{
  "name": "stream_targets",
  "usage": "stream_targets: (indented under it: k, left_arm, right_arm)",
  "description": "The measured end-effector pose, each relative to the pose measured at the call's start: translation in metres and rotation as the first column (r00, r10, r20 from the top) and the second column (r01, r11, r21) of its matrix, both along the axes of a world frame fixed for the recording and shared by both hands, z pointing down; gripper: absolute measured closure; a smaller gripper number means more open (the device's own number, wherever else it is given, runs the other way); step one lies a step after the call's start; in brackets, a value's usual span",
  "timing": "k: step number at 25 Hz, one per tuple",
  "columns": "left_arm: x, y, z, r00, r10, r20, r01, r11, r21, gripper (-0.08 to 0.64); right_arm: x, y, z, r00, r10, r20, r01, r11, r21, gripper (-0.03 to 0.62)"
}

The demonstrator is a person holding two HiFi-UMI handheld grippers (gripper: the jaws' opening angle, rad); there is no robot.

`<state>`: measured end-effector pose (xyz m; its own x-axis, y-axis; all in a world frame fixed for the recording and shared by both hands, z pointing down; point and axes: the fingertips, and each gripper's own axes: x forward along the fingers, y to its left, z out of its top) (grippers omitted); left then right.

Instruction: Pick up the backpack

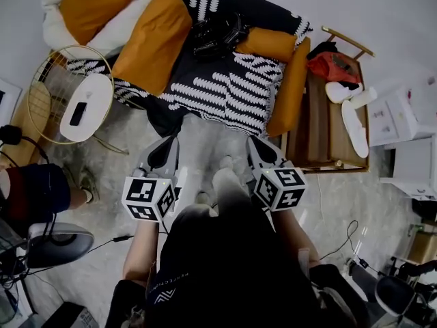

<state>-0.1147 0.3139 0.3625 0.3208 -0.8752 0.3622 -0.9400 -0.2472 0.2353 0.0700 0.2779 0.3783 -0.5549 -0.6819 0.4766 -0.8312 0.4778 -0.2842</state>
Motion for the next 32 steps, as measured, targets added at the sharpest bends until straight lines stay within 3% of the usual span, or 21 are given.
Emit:
stream_targets:
  k: [8, 14, 23, 32]
  left_arm:
    - [0.009, -0.074, 0.000, 0.999, -0.025, -0.022, 0.025, 1.000, -0.006, 0.552]
    - [0.033, -0.125, 0.007, 0.999, -0.033, -0.015, 0.032, 0.999, -0.031, 0.552]
    - [0.050, -0.183, 0.014, 0.997, -0.064, 0.036, 0.064, 0.998, -0.019, 0.552]
    - [0.068, -0.214, 0.025, 0.999, 0.013, 0.044, -0.010, 0.999, -0.053, 0.551]
  right_arm:
    - [0.004, -0.088, 0.000, 0.999, -0.045, 0.004, 0.045, 0.999, 0.003, 0.597]
    - [0.012, -0.138, 0.009, 0.993, -0.106, 0.055, 0.109, 0.993, -0.053, 0.597]
    - [0.023, -0.182, 0.021, 0.985, -0.149, 0.081, 0.156, 0.984, -0.083, 0.597]
    - [0.037, -0.200, 0.028, 0.990, -0.108, 0.091, 0.116, 0.990, -0.082, 0.597]
